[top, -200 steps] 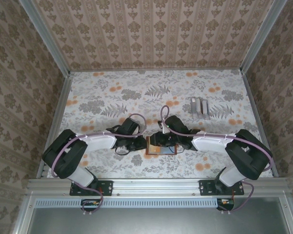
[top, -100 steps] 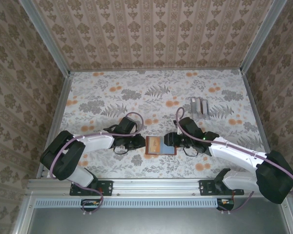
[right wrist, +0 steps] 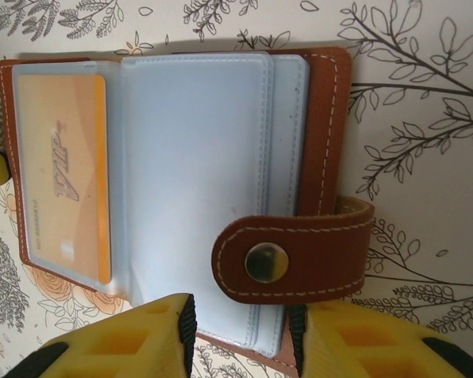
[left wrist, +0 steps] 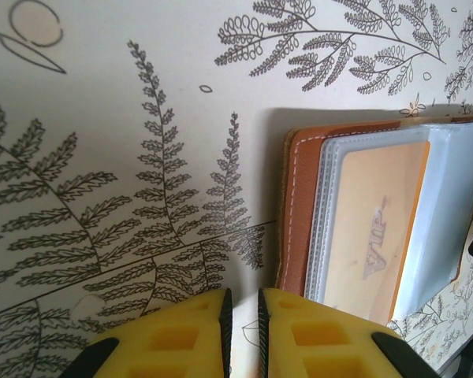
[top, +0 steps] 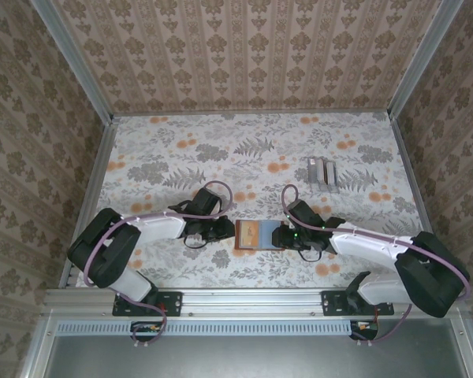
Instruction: Put the credit cards into the card holder
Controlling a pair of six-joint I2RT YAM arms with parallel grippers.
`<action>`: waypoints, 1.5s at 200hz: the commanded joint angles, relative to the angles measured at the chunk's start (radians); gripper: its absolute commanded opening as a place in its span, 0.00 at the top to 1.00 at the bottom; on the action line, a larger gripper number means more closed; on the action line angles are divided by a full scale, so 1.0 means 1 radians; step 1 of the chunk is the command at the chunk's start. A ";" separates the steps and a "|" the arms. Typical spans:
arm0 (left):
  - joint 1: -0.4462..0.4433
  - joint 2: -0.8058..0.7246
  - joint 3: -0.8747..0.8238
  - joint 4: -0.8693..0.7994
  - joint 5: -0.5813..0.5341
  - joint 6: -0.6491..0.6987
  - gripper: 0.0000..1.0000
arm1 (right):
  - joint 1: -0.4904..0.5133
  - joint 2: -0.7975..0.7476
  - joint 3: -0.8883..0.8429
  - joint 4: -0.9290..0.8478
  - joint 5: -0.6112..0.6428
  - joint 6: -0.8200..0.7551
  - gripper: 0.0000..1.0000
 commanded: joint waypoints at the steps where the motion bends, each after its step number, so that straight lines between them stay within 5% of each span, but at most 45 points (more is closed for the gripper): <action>1: 0.003 0.004 0.006 -0.009 0.001 0.019 0.81 | 0.007 0.018 0.031 0.018 -0.020 0.008 0.62; 50: 0.004 0.014 0.000 -0.008 -0.004 0.020 0.81 | 0.006 0.033 0.042 0.014 -0.021 0.002 0.70; 104: 0.004 0.021 0.005 -0.003 0.007 0.017 0.81 | 0.006 0.082 0.042 0.039 -0.036 0.007 0.64; 217: -0.016 0.026 -0.003 0.020 0.008 0.003 0.83 | 0.007 0.092 0.041 0.096 -0.060 0.016 0.83; 251: -0.019 0.024 0.000 0.017 0.011 -0.001 0.83 | 0.007 0.081 0.046 0.073 -0.040 0.026 0.68; 300: -0.022 0.021 0.006 0.010 -0.001 0.002 0.83 | 0.007 -0.010 0.026 -0.019 0.021 0.006 0.68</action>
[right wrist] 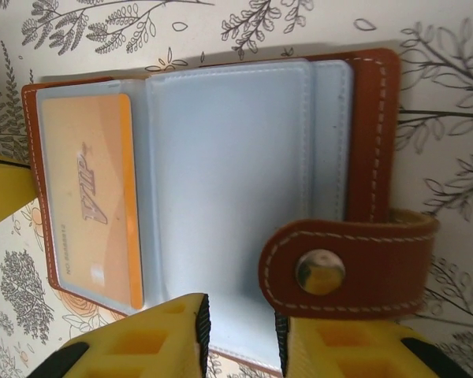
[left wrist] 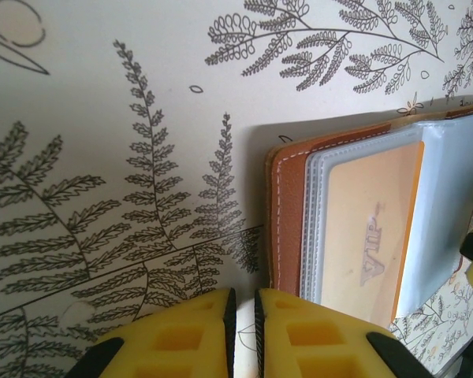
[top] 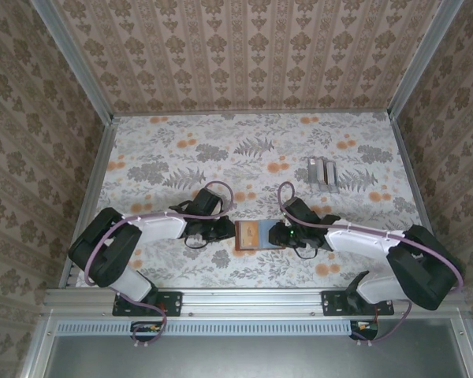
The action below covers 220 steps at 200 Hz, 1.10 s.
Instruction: Put the credit cards into the card holder
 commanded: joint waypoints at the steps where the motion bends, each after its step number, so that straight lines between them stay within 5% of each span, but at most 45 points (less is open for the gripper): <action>1: -0.014 0.015 0.006 -0.001 0.000 0.004 0.83 | 0.006 -0.057 -0.003 -0.058 0.044 -0.010 0.68; 131: -0.027 0.033 0.037 -0.033 -0.018 0.017 0.84 | 0.036 0.023 -0.010 -0.002 0.039 -0.007 0.72; 220: -0.044 0.039 0.038 -0.025 -0.021 0.008 0.84 | 0.033 0.146 0.000 0.109 -0.043 0.067 0.66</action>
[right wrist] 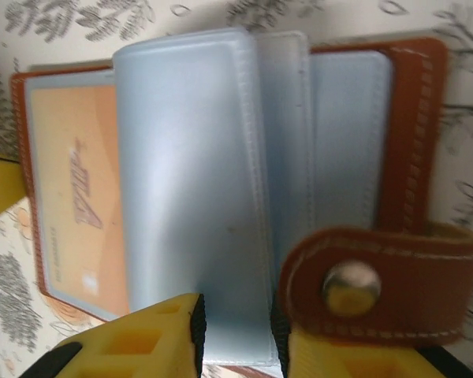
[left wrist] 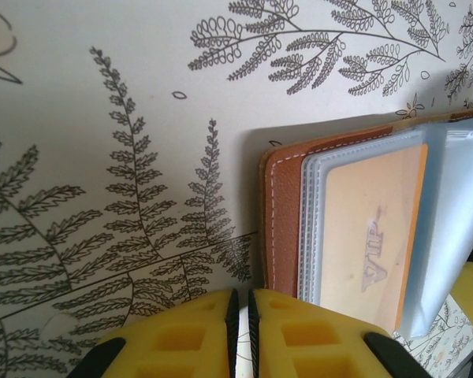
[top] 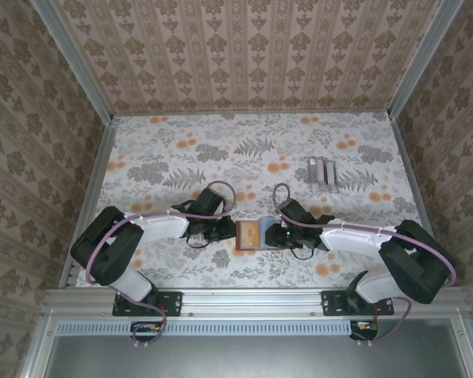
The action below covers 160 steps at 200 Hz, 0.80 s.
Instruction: Put the credit cards into the card holder
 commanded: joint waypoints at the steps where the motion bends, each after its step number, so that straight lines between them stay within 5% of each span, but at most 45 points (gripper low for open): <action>1: -0.023 0.023 0.016 -0.014 0.002 0.009 0.84 | 0.004 0.067 -0.015 0.053 -0.046 0.056 0.66; 61: -0.024 0.019 0.004 -0.012 -0.011 0.013 0.84 | 0.002 0.050 -0.025 0.133 -0.086 0.075 0.79; 160: -0.017 0.041 0.012 -0.006 0.004 0.021 0.85 | -0.015 0.035 -0.067 0.324 -0.158 0.132 0.73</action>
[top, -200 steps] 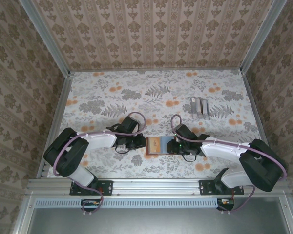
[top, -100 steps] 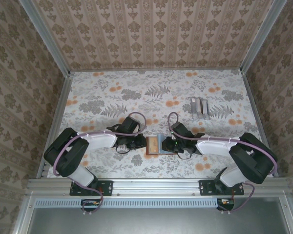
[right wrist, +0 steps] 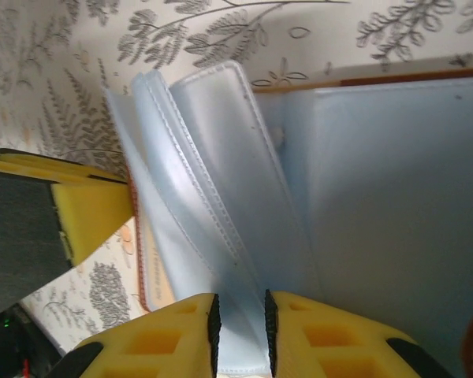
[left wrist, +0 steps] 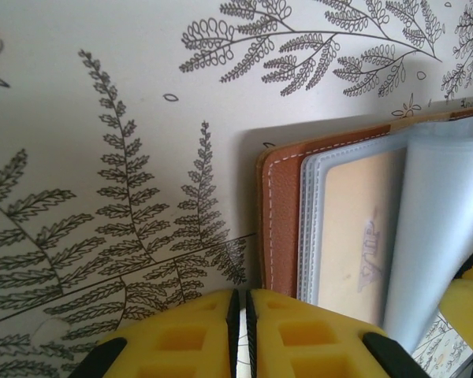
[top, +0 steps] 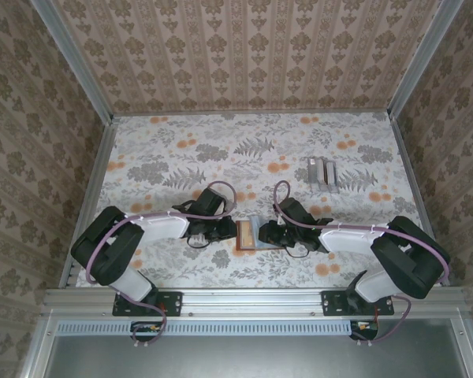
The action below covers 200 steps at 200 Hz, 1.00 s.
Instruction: Put the credit cards into the card holder
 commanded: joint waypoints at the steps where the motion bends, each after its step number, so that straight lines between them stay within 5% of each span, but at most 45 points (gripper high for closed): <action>1: -0.011 0.038 0.012 -0.013 0.011 0.020 0.84 | -0.004 0.005 -0.011 0.066 -0.035 0.027 0.73; 148: -0.007 0.019 0.005 -0.011 0.016 0.021 0.84 | -0.007 -0.074 -0.035 0.013 -0.004 0.007 0.77; 200: -0.003 0.012 0.019 -0.036 0.015 0.035 0.84 | -0.013 -0.087 -0.039 -0.003 -0.005 -0.005 0.88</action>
